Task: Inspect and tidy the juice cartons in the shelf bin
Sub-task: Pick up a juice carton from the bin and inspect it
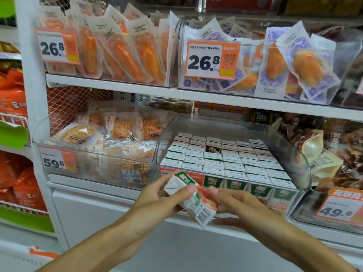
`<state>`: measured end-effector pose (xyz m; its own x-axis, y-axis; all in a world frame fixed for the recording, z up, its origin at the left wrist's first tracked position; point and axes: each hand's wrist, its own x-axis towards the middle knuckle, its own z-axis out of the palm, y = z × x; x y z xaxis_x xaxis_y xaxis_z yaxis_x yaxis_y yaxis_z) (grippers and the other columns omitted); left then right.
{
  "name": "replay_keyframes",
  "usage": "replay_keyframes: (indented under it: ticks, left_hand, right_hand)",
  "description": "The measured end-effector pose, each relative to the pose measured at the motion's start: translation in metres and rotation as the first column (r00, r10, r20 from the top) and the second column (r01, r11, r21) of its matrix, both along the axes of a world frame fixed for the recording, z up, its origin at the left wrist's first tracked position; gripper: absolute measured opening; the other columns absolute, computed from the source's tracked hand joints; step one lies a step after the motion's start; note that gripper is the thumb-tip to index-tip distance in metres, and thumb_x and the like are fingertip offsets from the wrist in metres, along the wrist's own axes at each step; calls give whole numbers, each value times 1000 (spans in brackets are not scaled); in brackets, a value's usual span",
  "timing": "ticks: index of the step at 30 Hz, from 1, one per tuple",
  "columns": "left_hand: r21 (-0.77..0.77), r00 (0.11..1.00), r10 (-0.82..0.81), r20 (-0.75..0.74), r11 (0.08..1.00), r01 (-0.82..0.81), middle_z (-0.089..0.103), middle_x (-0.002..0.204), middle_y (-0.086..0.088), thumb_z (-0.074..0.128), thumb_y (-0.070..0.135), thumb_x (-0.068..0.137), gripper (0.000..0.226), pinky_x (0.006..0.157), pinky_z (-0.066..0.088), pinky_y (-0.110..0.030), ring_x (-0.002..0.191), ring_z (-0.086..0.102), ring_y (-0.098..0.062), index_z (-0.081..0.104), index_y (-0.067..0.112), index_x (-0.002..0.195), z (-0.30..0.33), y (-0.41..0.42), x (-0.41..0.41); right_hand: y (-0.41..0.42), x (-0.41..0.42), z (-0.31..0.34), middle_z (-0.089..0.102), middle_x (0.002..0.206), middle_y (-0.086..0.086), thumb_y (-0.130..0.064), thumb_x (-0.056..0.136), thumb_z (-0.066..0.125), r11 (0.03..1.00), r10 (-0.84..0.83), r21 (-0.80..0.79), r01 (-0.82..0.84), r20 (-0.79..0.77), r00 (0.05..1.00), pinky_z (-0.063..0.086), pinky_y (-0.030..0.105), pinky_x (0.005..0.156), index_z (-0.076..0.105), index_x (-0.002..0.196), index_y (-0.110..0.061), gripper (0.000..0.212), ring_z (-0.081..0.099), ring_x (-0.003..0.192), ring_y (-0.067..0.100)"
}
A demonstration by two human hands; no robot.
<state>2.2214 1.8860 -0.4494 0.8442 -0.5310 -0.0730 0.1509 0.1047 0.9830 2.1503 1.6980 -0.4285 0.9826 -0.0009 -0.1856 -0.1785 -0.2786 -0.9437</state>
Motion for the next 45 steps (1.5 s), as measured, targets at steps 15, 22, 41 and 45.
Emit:
replay_keyframes:
  ticks: [15, 22, 41, 45]
  left_hand:
    - [10, 984, -57, -166, 998, 59, 75, 106, -3, 77, 50, 61, 59, 72, 58, -21, 95, 73, -14, 73, 19, 111, -5, -16, -2]
    - [24, 997, -66, -34, 997, 67, 76, 105, 3, 80, 32, 60, 59, 74, 58, -19, 93, 73, -14, 68, 24, 117, 4, -12, -3]
    - [162, 764, -21, 645, 981, -110, 62, 108, 26, 83, 26, 71, 58, 86, 50, -16, 104, 62, 1, 58, 59, 112, 12, -13, 2]
    - [115, 699, 11, 715, 984, -134, 60, 110, 23, 76, 36, 70, 44, 88, 51, -23, 107, 58, 1, 65, 41, 112, 27, -27, 13]
  right_hand:
    - [-10, -4, 2, 75, 92, -2, -52, 71, 71, 974, -107, 194, 118, -66, 992, 43, 15, 58, 78, 100, -28, 38, 61, 68, 4]
    - [-24, 0, -1, 76, 100, -4, -36, 74, 76, 994, -6, 113, 6, 5, 1000, 51, 19, 73, 72, 113, -31, 39, 70, 87, 6]
    - [-20, 5, -8, 62, 114, -28, -27, 77, 77, 847, 140, -424, 320, 759, 636, 43, 13, 87, 64, 118, -45, 48, 56, 112, 1]
    - [-35, 18, -6, 57, 125, -29, -36, 89, 66, 771, 145, -479, 419, 773, 618, 42, 15, 95, 53, 129, -46, 44, 51, 120, -2]
